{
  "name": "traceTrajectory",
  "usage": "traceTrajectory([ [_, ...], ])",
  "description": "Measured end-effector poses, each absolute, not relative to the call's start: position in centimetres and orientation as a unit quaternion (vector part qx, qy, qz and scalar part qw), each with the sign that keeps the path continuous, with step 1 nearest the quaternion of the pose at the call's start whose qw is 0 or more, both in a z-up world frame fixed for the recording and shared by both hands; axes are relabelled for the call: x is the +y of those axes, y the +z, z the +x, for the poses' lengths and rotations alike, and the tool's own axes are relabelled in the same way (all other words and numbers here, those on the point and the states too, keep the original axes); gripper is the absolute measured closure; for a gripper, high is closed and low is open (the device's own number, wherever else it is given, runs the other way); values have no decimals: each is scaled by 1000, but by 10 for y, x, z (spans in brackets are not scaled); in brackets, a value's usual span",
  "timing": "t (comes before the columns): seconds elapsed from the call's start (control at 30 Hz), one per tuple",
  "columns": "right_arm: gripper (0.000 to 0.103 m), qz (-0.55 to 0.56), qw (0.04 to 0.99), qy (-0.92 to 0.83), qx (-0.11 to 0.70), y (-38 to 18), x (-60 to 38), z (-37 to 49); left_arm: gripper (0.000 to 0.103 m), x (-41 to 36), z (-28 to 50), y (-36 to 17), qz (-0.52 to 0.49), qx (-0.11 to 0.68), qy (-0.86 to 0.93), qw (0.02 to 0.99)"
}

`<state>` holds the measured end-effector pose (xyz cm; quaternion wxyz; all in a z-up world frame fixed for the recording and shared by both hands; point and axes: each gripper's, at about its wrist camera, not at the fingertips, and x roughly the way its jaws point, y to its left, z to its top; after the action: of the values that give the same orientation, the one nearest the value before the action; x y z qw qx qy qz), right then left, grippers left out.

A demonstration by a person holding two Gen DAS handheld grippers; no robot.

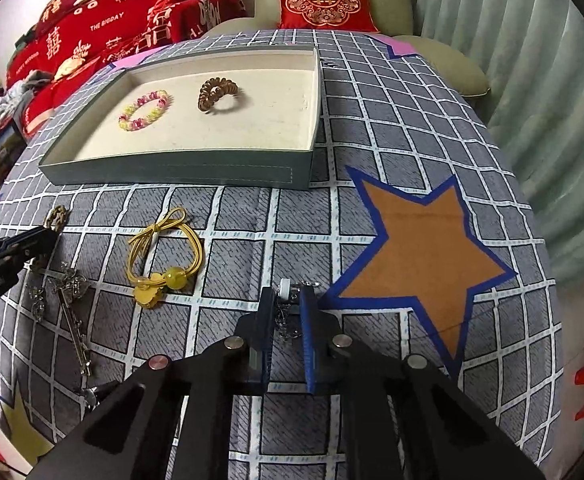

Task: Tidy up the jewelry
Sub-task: 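Grasp the silver charm with the right tool while the left tool grasps the wooden beaded bracelet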

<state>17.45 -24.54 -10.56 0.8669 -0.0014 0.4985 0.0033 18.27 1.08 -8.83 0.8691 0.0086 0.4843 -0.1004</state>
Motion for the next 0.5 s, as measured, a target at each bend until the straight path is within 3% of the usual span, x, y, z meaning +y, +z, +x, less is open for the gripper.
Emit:
traceTrajectory([
  [0.5,90,100,880,50,461,-71,-282,153,82,24,162,-47,-40,440,-123,888],
])
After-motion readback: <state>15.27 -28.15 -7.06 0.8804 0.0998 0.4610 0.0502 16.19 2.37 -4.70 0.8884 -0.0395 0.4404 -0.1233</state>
